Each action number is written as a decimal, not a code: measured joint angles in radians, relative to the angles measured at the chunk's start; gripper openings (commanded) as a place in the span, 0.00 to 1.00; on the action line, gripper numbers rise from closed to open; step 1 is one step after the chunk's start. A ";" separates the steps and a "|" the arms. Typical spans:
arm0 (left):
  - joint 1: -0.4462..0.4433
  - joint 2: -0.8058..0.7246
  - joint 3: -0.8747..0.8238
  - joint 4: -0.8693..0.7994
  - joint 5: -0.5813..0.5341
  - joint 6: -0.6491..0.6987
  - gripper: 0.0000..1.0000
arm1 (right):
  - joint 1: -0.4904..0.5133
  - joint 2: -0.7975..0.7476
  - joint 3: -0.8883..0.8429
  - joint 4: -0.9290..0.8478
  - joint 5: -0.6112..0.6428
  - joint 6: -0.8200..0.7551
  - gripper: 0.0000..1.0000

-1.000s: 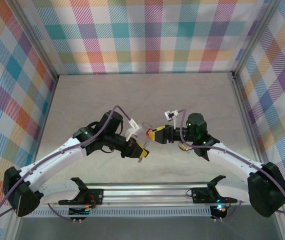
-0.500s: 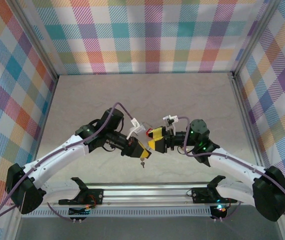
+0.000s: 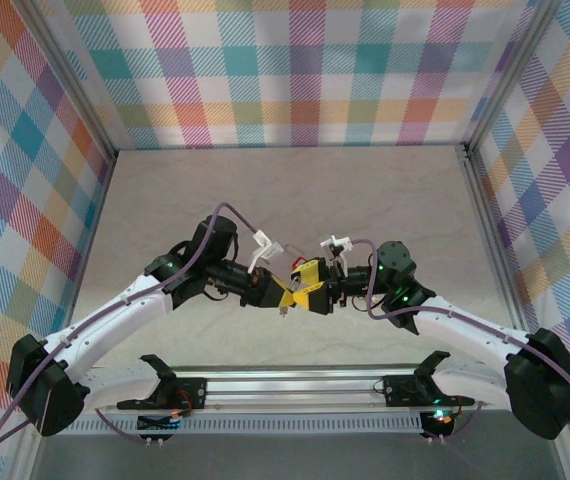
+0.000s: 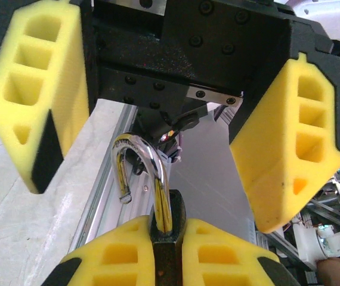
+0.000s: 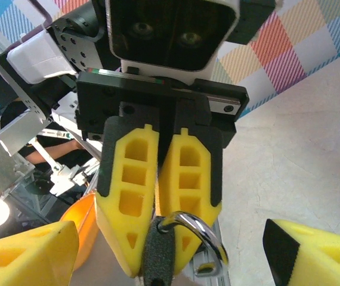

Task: Lock with the key

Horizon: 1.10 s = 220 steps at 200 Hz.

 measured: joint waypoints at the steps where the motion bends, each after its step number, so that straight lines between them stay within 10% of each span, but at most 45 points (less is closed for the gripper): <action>1: 0.000 0.000 0.000 0.000 0.000 0.000 0.00 | 0.000 0.000 0.000 0.000 0.000 0.000 0.79; 220: 0.000 -0.034 -0.023 -0.011 -0.052 0.028 0.00 | 0.002 -0.060 0.000 -0.087 0.062 -0.074 0.27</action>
